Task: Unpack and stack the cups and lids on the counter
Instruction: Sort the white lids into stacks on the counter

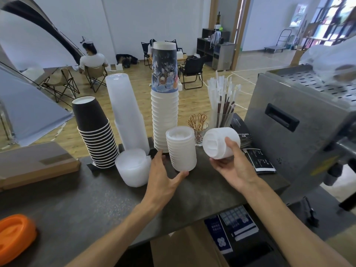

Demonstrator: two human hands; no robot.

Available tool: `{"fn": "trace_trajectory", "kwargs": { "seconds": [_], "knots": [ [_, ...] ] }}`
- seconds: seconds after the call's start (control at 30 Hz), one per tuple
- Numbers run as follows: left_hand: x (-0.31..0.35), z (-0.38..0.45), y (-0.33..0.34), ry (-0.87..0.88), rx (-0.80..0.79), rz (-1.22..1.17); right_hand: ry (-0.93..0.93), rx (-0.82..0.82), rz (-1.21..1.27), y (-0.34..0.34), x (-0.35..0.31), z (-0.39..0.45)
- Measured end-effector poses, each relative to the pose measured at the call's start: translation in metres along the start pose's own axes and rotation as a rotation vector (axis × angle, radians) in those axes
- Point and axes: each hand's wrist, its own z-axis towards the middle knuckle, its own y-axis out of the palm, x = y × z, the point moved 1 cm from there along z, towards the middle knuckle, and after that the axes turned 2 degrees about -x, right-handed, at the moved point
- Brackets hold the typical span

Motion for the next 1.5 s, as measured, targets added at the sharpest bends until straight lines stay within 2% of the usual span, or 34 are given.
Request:
{"fn": "trace_trajectory", "kwargs": {
  "seconds": [0.1, 0.2, 0.3, 0.37, 0.43, 0.5, 0.57, 0.6, 0.7, 0.77, 0.83, 0.9, 0.97, 1.03, 1.13, 1.4, 1.5],
  "knots": [
    [0.018, -0.001, -0.003, 0.086, 0.055, 0.011, 0.044, -0.014, 0.042, 0.011, -0.001, -0.008],
    [0.043, -0.006, -0.006, 0.336, 0.100, 0.102, 0.041, -0.078, -0.040, 0.016, -0.003, -0.017],
    [0.063, -0.007, 0.002, 0.597, 0.006, 0.297, -0.011, -0.246, -0.260, 0.021, -0.001, -0.032],
    [0.069, -0.008, 0.010, 0.644, -0.038, 0.333, -0.046, -0.320, -0.410, 0.020, 0.002, -0.042],
    [0.071, -0.007, 0.011, 0.546, -0.024, 0.201, -0.102, -0.304, -0.497, 0.018, 0.003, -0.050],
    [0.070, -0.006, 0.006, 0.337, -0.032, -0.064, -0.191, -0.257, -0.575, 0.012, 0.004, -0.055],
    [0.072, -0.008, 0.005, 0.159, -0.130, -0.325, -0.235, -0.234, -0.613, 0.006, 0.006, -0.056],
    [0.073, -0.009, 0.006, 0.126, -0.181, -0.383, -0.222, -0.267, -0.584, 0.005, 0.007, -0.056],
    [0.076, -0.011, 0.008, 0.139, -0.249, -0.316, -0.143, -0.391, -0.405, 0.010, 0.009, -0.052],
    [0.072, -0.006, 0.005, 0.139, -0.221, -0.202, -0.170, -0.320, -0.403, 0.015, 0.007, -0.047],
    [0.062, 0.000, 0.001, 0.107, -0.098, -0.113, -0.255, -0.196, -0.440, 0.022, 0.002, -0.042],
    [0.047, 0.008, -0.004, 0.072, 0.076, -0.084, -0.351, -0.094, -0.532, 0.033, -0.008, -0.037],
    [0.033, 0.018, -0.005, 0.016, 0.150, -0.010, -0.422, -0.042, -0.644, 0.049, -0.019, -0.028],
    [0.025, 0.027, -0.001, -0.024, 0.126, 0.029, -0.478, -0.007, -0.769, 0.065, -0.029, -0.015],
    [0.026, 0.033, 0.011, -0.031, 0.074, -0.053, -0.536, 0.016, -0.979, 0.087, -0.033, 0.002],
    [0.004, 0.050, 0.030, -0.089, 0.067, -0.223, -0.573, -0.020, -1.328, 0.119, -0.022, 0.024],
    [0.002, 0.050, 0.036, -0.086, 0.102, -0.215, -0.607, -0.004, -1.437, 0.123, -0.015, 0.027]
  ]
}}
